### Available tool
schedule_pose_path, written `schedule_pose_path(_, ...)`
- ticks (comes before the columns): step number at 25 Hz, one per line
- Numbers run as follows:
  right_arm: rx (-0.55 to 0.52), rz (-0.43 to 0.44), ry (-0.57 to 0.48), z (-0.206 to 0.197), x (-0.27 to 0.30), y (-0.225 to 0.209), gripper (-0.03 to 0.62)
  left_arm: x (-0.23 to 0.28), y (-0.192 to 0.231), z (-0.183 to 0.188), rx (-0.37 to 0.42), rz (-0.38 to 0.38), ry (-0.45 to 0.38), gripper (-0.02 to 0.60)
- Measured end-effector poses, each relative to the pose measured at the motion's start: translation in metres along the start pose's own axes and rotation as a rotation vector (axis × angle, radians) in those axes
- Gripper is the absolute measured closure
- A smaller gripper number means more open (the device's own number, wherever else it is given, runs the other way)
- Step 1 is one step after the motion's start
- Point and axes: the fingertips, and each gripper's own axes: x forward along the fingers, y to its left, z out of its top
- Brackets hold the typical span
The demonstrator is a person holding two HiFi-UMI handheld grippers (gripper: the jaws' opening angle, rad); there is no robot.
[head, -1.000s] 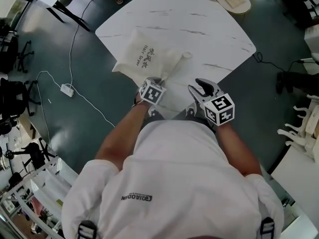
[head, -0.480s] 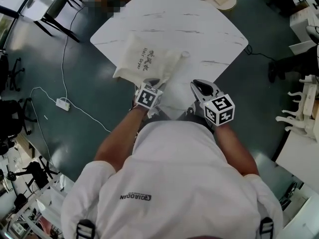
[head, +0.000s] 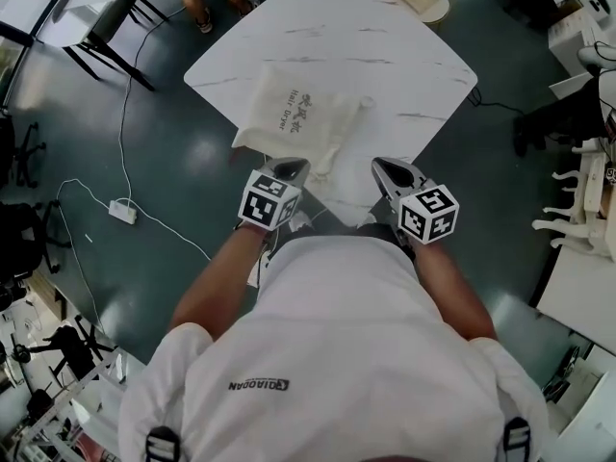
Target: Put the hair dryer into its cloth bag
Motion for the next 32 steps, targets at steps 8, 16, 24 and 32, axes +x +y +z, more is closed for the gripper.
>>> schedule_pose_path(8,-0.06,0.079,0.007,0.01,-0.017,0.011,0.572,-0.046,-0.042,0.022,-0.093,0.035,-0.155,0.554)
schedule_pose_path(16,-0.1,0.197,-0.01,-0.014,-0.09,0.021,0.572,-0.048,-0.122,0.006,-0.178,0.139,-0.201,0.554)
schedule_pose_path(24,-0.086,0.277,0.026,-0.079,-0.17,0.011,0.572,-0.039,-0.224,-0.042,-0.236,0.186,-0.21,0.554)
schedule_pose_path(32,-0.081,0.327,0.001,-0.09,-0.2,0.014,0.572,-0.069,-0.249,-0.058,-0.256,0.286,-0.238,0.554)
